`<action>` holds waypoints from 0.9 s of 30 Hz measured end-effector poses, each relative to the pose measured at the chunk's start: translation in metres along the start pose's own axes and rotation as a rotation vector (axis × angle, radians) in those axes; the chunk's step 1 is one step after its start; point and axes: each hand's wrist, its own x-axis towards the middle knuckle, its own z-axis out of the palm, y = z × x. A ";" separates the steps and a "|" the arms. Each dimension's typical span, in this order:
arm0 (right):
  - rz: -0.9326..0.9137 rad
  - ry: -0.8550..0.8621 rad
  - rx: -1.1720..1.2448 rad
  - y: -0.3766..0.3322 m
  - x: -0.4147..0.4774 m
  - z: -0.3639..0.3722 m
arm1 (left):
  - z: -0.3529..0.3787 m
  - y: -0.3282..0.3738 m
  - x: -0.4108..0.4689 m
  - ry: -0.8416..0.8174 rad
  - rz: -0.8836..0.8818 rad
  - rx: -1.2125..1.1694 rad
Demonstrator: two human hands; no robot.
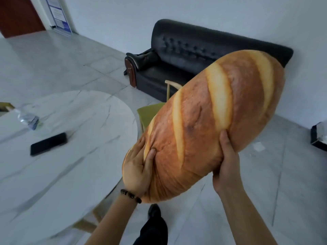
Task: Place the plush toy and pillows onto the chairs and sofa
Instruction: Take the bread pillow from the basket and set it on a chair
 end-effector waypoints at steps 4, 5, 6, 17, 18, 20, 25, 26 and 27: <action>-0.037 -0.104 -0.055 -0.020 0.098 0.039 | 0.038 0.002 0.105 0.063 -0.191 -0.234; -0.051 -0.121 -0.055 -0.024 0.120 0.047 | 0.046 0.004 0.132 0.067 -0.237 -0.295; -0.052 -0.124 -0.046 -0.025 0.143 0.054 | 0.054 0.005 0.157 0.065 -0.281 -0.345; 0.235 -0.343 -0.363 0.072 0.380 0.079 | 0.195 -0.036 0.331 0.066 -0.676 -0.422; 0.263 -0.354 -0.377 0.081 0.404 0.080 | 0.210 -0.043 0.344 0.075 -0.715 -0.411; 0.320 -0.371 -0.410 0.099 0.456 0.084 | 0.238 -0.060 0.371 0.097 -0.805 -0.384; 0.405 -0.454 -0.442 0.153 0.568 0.095 | 0.305 -0.110 0.429 0.132 -0.962 -0.318; 0.416 -0.462 -0.442 0.166 0.587 0.097 | 0.319 -0.123 0.437 0.138 -0.975 -0.319; 0.427 -0.468 -0.444 0.182 0.606 0.099 | 0.333 -0.136 0.443 0.133 -0.983 -0.325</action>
